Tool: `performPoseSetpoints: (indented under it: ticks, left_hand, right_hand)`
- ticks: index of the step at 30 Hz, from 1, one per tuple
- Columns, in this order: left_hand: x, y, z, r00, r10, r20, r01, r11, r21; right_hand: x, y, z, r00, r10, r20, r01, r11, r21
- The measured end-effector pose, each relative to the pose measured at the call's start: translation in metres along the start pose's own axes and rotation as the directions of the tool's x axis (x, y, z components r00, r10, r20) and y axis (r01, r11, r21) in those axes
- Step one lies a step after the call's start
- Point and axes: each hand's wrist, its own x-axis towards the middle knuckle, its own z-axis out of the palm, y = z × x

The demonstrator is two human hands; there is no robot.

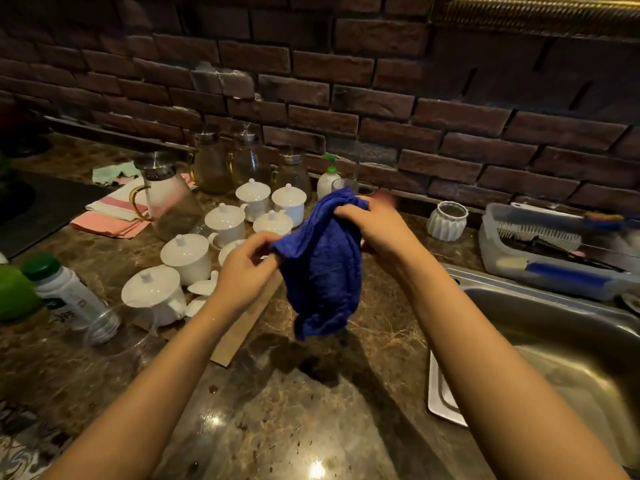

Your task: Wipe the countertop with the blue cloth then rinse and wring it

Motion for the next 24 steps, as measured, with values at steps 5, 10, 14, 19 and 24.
performPoseSetpoints:
  ticks: [5,10,14,19,24]
  left_hand:
    - [0.036,0.021,0.002,0.995,-0.097,0.033,0.096,0.995,0.025]
    - [0.054,0.033,-0.001,1.000,-0.021,0.001,0.021,0.996,0.090]
    - [0.038,0.011,0.002,0.989,-0.130,0.066,0.129,0.991,0.022]
    - [-0.043,-0.082,-0.006,0.874,-0.382,0.302,0.373,0.924,0.087]
    - [-0.105,-0.134,-0.018,0.608,-0.646,0.462,0.665,0.732,0.148]
  right_hand:
    - [0.018,0.013,-0.030,0.976,-0.177,-0.127,0.135,0.949,-0.285]
    - [0.007,0.006,-0.030,0.946,-0.303,-0.117,0.287,0.948,-0.135]
    - [-0.007,0.029,-0.028,0.979,-0.204,-0.022,0.203,0.977,-0.064]
    - [-0.051,0.124,0.002,0.948,0.134,0.288,-0.108,0.989,-0.104]
    - [-0.087,0.198,0.048,0.840,0.422,0.340,-0.399,0.906,-0.140]
